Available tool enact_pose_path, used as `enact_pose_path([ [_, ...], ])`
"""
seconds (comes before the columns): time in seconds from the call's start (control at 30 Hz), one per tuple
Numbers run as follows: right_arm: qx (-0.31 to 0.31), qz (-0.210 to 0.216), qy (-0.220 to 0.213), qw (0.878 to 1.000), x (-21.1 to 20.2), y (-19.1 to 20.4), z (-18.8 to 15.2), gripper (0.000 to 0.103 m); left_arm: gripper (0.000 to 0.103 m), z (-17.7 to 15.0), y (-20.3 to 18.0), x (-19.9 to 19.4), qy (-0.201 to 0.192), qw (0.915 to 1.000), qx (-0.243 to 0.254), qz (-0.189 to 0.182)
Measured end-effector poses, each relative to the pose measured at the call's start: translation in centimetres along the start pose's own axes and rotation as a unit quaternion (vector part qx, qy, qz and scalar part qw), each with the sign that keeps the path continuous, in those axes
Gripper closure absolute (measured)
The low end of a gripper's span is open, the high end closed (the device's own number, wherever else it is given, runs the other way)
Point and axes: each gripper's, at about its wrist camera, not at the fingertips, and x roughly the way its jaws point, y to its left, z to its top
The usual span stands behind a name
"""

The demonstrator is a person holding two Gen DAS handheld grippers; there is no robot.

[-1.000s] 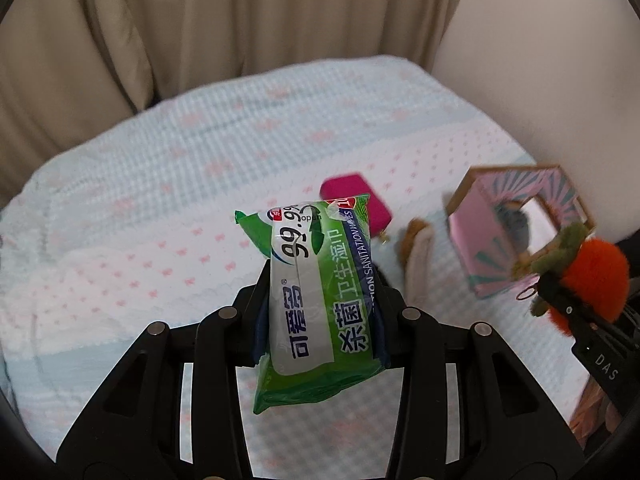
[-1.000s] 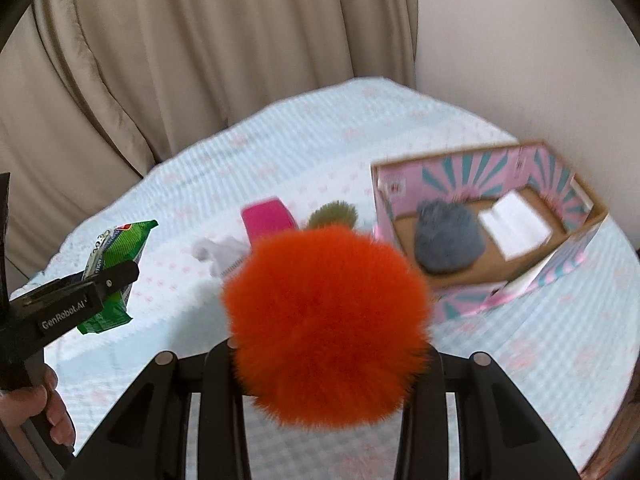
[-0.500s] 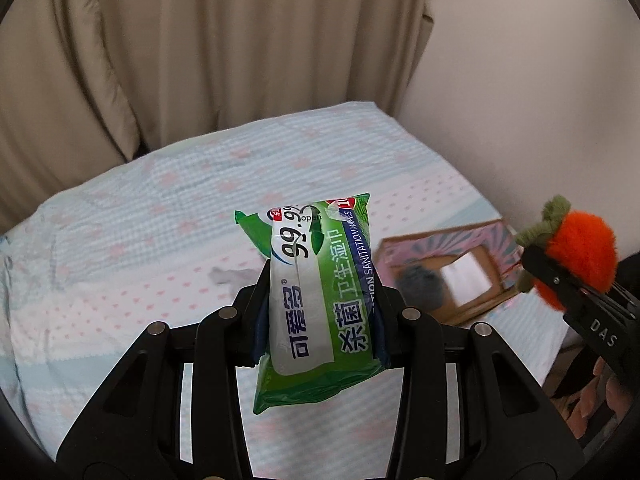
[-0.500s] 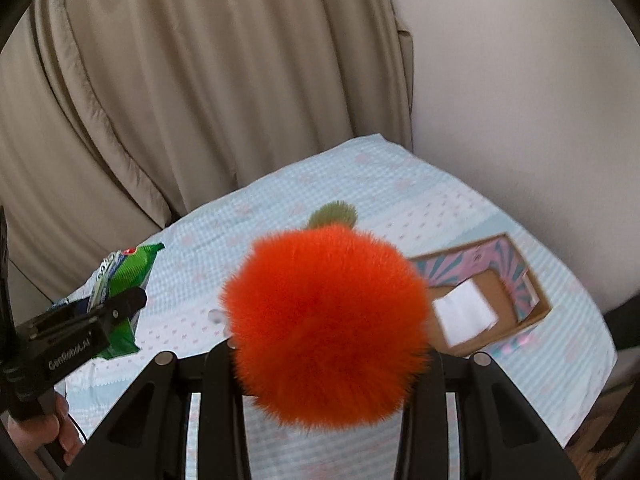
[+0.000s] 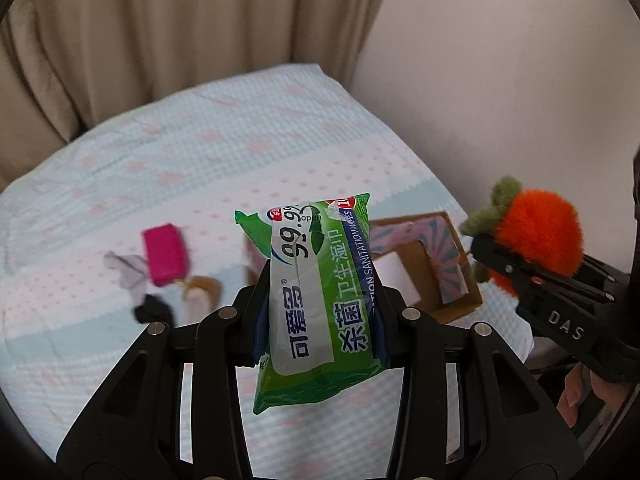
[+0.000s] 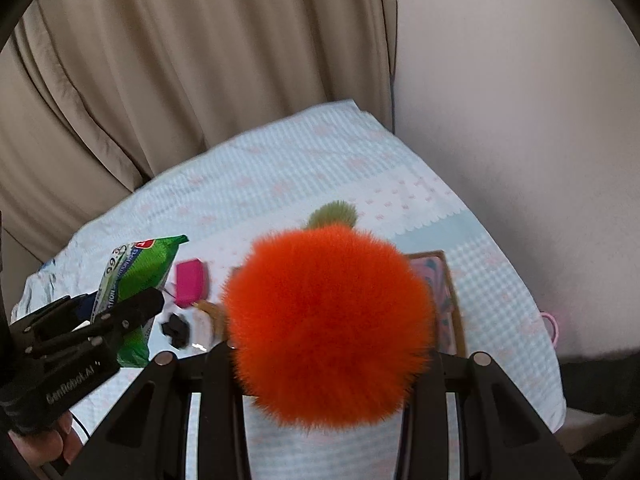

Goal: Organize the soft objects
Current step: 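Carry both items over the pink box and release them inside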

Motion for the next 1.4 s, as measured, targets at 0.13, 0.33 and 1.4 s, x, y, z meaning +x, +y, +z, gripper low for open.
enact_pose_path([
  [0.13, -0.002, 0.006, 0.033, 0.999, 3.2, -3.2, 0.7, 0.069, 0.067, -0.1, -2.6, 4.4, 0.029, 0.9995, 0.007, 0.005],
  [0.33, -0.001, 0.015, 0.093, 0.996, 8.7, -6.4, 1.1, 0.069, 0.067, -1.1, -4.5, 11.5, 0.087, 0.9960, 0.015, 0.014],
  [1.4, 0.037, 0.055, 0.158, 0.985, 16.5, -9.9, 1.4, 0.003, 0.000, -1.9, -5.1, 16.8, 0.178, 0.9817, 0.060, 0.031],
])
